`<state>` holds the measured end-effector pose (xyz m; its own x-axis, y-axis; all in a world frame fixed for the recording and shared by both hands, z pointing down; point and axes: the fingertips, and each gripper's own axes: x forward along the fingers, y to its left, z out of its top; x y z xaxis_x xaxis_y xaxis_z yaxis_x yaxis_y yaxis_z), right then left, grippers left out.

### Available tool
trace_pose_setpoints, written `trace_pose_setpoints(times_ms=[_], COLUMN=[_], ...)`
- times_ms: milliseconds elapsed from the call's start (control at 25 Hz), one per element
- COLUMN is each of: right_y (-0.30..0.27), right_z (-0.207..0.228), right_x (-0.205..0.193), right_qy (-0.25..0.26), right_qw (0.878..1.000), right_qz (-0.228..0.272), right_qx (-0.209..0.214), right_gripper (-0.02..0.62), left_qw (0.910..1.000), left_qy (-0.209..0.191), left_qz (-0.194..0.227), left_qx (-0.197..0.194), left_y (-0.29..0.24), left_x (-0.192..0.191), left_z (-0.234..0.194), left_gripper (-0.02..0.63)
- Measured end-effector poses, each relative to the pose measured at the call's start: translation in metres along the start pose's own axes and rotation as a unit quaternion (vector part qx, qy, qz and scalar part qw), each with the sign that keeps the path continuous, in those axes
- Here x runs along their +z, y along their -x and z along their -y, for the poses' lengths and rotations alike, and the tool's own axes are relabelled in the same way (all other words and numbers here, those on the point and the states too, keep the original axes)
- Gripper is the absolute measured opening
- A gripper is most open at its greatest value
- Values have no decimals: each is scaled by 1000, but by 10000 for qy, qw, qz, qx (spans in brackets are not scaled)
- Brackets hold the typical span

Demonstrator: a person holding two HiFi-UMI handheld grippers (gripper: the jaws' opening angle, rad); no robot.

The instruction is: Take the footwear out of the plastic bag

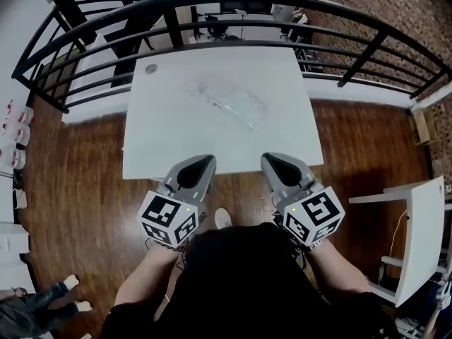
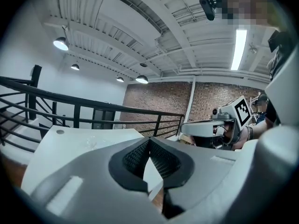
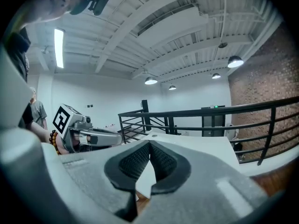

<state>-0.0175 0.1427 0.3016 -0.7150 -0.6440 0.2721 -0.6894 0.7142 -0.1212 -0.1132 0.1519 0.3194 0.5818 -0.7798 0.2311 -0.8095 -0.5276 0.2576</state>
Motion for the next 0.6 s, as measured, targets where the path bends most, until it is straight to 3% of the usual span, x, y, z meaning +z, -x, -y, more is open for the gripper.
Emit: trace_pose_setpoints(times_ms=[320, 600], right_y=[-35, -58], right_z=[45, 86], right_x=[19, 15], right_qy=[-167, -213], right_qw=[9996, 9979], right_qz=[-186, -329], right_qx=[112, 523], right_gripper=[-9, -9], left_qw=[9997, 9973], left_qy=[81, 75], left_qz=[-159, -337], left_qx=[161, 653], left_y=[-42, -84], left_x=[26, 24], left_z=[-27, -45], left_gripper=[17, 17])
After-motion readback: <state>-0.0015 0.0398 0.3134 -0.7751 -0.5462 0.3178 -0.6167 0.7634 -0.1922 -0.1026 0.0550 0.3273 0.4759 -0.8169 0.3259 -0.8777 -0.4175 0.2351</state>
